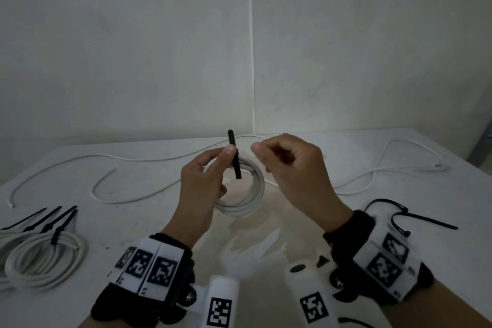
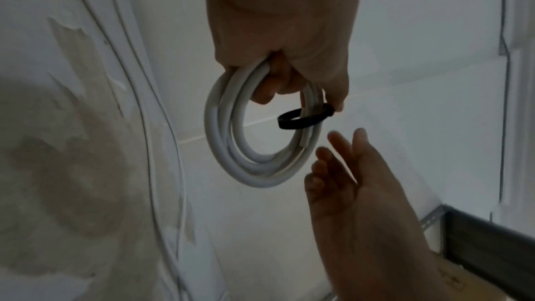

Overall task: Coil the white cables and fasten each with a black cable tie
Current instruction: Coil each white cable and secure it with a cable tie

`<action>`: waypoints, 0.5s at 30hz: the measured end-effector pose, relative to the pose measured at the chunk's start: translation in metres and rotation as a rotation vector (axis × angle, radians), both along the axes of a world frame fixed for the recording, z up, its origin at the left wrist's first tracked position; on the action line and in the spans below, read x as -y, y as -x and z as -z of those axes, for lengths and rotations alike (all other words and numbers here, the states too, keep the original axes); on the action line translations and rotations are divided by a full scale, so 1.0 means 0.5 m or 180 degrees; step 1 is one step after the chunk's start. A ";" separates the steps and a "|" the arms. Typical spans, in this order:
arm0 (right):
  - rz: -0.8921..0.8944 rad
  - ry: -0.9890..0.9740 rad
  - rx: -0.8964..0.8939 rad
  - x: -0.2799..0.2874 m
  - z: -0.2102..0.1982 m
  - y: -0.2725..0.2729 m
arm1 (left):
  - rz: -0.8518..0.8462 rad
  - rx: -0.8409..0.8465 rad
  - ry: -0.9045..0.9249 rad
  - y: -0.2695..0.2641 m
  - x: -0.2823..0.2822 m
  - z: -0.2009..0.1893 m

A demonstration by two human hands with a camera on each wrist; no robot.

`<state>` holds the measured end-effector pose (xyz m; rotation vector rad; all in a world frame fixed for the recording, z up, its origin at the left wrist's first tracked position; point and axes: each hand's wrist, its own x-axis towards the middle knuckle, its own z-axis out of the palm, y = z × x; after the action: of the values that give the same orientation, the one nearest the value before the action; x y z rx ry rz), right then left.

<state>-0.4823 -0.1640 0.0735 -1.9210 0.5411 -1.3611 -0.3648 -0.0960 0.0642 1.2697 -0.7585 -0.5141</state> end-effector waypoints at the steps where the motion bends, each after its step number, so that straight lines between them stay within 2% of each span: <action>1: -0.0217 -0.0220 -0.0140 0.005 -0.006 -0.001 | 0.0066 0.0055 -0.0057 0.001 -0.001 0.002; 4: -0.0664 -0.0436 -0.0632 0.017 -0.018 -0.010 | 0.0298 0.0207 -0.0193 0.011 -0.006 0.005; 7: -0.0729 -0.0397 -0.0755 0.016 -0.026 -0.010 | 0.0418 0.0237 -0.0227 0.014 -0.011 0.005; 11: -0.0394 -0.0204 -0.0446 0.020 -0.053 -0.009 | 0.0495 0.0293 -0.0274 0.024 -0.015 0.009; 15: -0.0297 -0.0471 -0.0093 0.028 -0.068 -0.013 | 0.0425 0.0311 -0.0277 0.031 -0.013 0.007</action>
<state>-0.4757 -0.1781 0.1077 -1.8256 0.5442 -1.2021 -0.3803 -0.0896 0.0605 1.3381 -0.9155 -0.6019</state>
